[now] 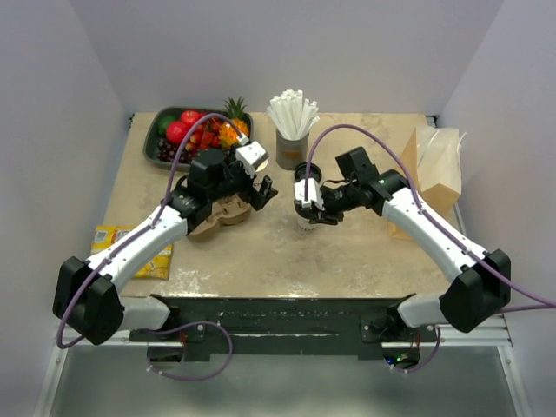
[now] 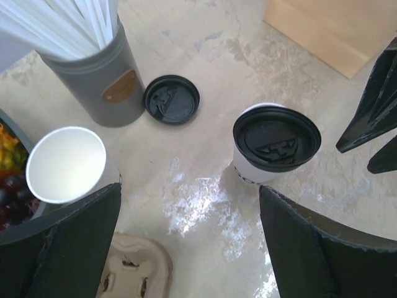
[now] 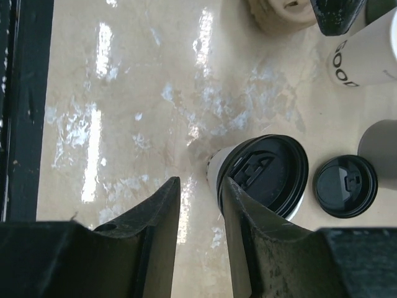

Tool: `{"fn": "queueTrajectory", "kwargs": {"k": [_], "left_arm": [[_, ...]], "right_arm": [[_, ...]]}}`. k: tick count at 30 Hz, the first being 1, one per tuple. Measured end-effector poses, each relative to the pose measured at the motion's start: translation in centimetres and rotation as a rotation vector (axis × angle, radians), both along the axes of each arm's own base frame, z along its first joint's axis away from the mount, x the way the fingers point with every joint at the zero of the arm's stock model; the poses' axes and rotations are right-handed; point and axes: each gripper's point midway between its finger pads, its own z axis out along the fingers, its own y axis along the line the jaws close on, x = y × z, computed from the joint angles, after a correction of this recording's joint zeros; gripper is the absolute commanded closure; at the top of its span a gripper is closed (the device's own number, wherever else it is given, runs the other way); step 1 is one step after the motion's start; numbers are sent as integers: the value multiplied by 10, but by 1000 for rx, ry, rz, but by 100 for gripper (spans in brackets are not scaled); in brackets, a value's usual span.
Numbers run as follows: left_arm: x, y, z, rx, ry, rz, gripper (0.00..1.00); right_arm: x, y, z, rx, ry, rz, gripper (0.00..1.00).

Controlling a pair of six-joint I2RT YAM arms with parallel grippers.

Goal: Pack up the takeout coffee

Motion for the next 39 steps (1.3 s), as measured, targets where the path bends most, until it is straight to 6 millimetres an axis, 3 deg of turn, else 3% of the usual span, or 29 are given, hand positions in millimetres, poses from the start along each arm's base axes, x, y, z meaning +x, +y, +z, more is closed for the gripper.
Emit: {"fn": "queueTrajectory", "kwargs": {"k": [6, 20, 26, 32, 39], "left_arm": [[-7, 5, -24, 12, 55, 15, 3], [-7, 8, -14, -14, 26, 23, 4], [-7, 8, -13, -23, 33, 26, 3], [-7, 7, -13, -23, 33, 27, 3], [-7, 8, -13, -23, 33, 26, 3]], "right_arm": [[3, -6, -21, -100, -20, 14, 65], [20, -13, -46, -188, -44, -38, 66], [25, -10, -50, -186, -46, -46, 75], [26, -8, -51, -182, -37, -58, 93], [23, -5, -45, -168, -5, -83, 97]]}}
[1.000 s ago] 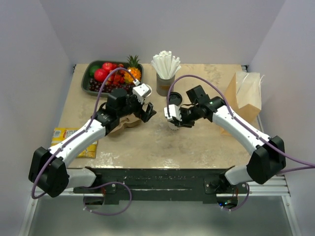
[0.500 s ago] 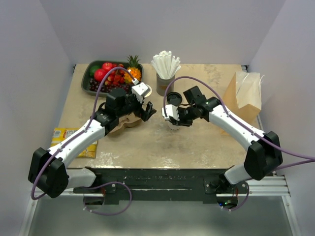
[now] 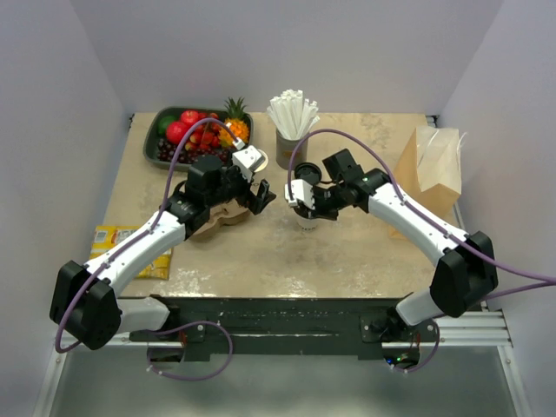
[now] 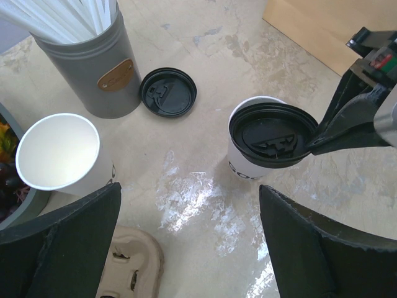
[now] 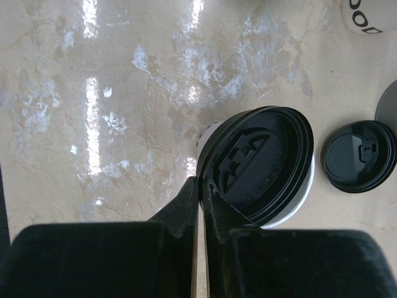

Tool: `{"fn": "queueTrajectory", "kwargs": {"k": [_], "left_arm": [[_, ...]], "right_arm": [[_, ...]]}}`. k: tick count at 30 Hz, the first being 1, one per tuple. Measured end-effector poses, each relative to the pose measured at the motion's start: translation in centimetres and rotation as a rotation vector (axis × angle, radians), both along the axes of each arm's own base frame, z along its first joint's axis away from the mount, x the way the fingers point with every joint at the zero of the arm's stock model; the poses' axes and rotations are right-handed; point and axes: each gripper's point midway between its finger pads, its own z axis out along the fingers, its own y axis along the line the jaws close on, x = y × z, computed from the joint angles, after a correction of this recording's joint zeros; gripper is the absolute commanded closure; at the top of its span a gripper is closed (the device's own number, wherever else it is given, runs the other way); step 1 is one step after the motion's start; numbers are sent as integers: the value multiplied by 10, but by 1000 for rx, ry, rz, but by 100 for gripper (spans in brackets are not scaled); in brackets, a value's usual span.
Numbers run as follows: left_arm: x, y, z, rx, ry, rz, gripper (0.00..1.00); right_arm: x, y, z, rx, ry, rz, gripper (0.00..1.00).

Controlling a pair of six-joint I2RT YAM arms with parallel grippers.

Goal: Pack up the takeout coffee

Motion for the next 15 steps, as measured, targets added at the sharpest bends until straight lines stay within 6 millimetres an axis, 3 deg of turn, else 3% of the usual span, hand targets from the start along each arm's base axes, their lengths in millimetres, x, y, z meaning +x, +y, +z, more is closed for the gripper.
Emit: {"fn": "queueTrajectory", "kwargs": {"k": [12, 15], "left_arm": [[0, 1, -1, 16, -16, -9, 4], [0, 0, -1, 16, -15, -12, 4]], "right_arm": [[-13, 31, 46, 228, 237, -123, 98], [-4, 30, 50, 300, 362, -189, 97]]}}
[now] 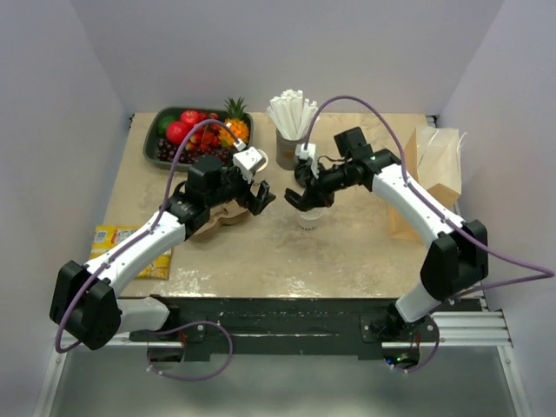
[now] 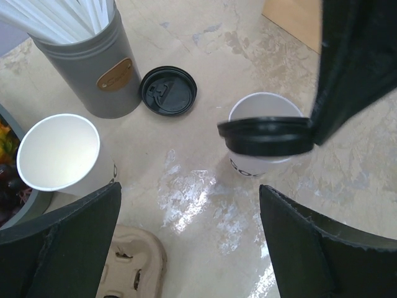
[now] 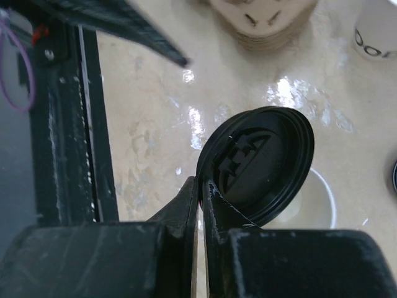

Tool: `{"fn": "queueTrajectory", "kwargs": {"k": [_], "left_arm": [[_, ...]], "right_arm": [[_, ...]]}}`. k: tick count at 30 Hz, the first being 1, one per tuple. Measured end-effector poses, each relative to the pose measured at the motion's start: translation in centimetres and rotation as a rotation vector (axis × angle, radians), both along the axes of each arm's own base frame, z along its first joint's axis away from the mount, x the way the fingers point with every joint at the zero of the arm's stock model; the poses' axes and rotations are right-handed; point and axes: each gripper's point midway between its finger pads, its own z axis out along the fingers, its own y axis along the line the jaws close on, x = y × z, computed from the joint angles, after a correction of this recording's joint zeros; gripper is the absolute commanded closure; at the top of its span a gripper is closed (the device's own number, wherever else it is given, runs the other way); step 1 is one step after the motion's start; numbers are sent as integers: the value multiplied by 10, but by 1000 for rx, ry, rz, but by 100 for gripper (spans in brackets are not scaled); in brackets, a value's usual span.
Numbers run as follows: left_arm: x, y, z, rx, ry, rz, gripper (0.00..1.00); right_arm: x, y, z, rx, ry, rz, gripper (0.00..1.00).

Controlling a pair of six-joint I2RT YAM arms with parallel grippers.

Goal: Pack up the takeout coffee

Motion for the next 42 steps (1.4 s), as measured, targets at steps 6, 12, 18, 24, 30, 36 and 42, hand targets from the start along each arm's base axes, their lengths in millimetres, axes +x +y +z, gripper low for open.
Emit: {"fn": "queueTrajectory", "kwargs": {"k": [6, 12, 18, 24, 30, 36, 42], "left_arm": [[-3, 0, -7, 5, 15, -10, 4], [1, -9, -18, 12, 25, -28, 4], [5, -26, -36, 39, 42, -63, 4], [11, -39, -39, 36, 22, -83, 4], [18, -56, -46, 33, 19, -106, 4], [23, -73, -47, 20, 11, -126, 4], [23, -84, -47, 13, 5, -145, 4]], "right_arm": [[45, -22, -6, 156, 298, -142, 96], [50, -25, -10, 289, 555, -165, 95], [36, -22, 1, 356, 680, -126, 95], [30, -23, 7, 404, 743, -113, 95], [38, -37, -9, 427, 845, -174, 93], [45, -48, -24, 437, 927, -226, 90], [42, -49, -25, 439, 959, -229, 78]]}}
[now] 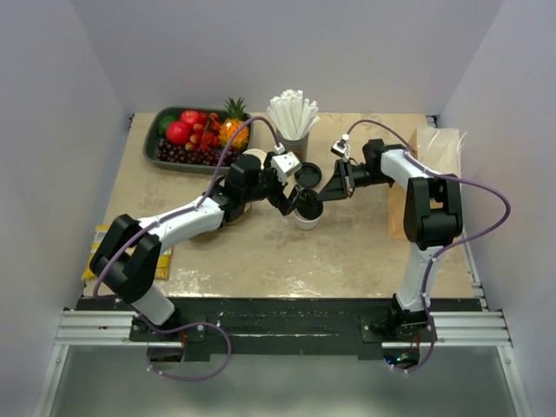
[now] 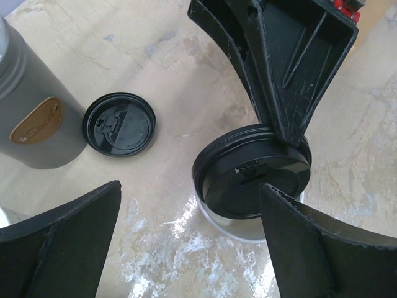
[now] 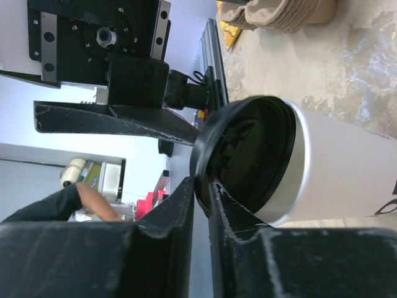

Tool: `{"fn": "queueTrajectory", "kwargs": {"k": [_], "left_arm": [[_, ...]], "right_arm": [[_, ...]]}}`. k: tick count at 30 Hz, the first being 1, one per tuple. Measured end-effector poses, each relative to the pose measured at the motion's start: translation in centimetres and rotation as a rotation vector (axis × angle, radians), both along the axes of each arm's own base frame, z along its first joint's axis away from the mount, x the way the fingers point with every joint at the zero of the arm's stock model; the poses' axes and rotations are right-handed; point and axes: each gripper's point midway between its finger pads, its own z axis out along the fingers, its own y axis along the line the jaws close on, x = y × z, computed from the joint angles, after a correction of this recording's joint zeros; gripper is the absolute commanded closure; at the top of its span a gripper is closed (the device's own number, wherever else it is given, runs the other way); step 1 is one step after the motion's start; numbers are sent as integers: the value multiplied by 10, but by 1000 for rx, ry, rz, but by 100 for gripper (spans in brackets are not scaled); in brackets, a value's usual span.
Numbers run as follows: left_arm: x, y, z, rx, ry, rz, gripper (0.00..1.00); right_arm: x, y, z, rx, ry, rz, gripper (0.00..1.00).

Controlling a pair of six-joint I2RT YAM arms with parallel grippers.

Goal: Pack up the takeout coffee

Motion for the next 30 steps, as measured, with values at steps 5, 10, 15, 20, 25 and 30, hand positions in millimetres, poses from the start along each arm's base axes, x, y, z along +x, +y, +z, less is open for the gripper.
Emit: {"fn": "queueTrajectory", "kwargs": {"k": [5, 10, 15, 20, 25, 30], "left_arm": [[0, -8, 1, -5, -5, -13, 4], [3, -11, 1, -10, -10, -15, 4], [5, -14, -2, -11, -1, -14, 4], [3, -17, -5, -14, 9, -21, 4], [2, -20, 0, -25, 3, -29, 4], [5, -25, 7, -42, -11, -35, 4]], "right_arm": [[0, -2, 1, -2, 0, -5, 72], [4, -5, 2, -8, -17, -11, 71], [4, -7, -1, -27, -21, -15, 71], [6, -10, -3, -37, -19, -23, 70], [7, -14, -8, -64, -23, -30, 69], [9, -17, -14, -102, -29, -34, 68]]}}
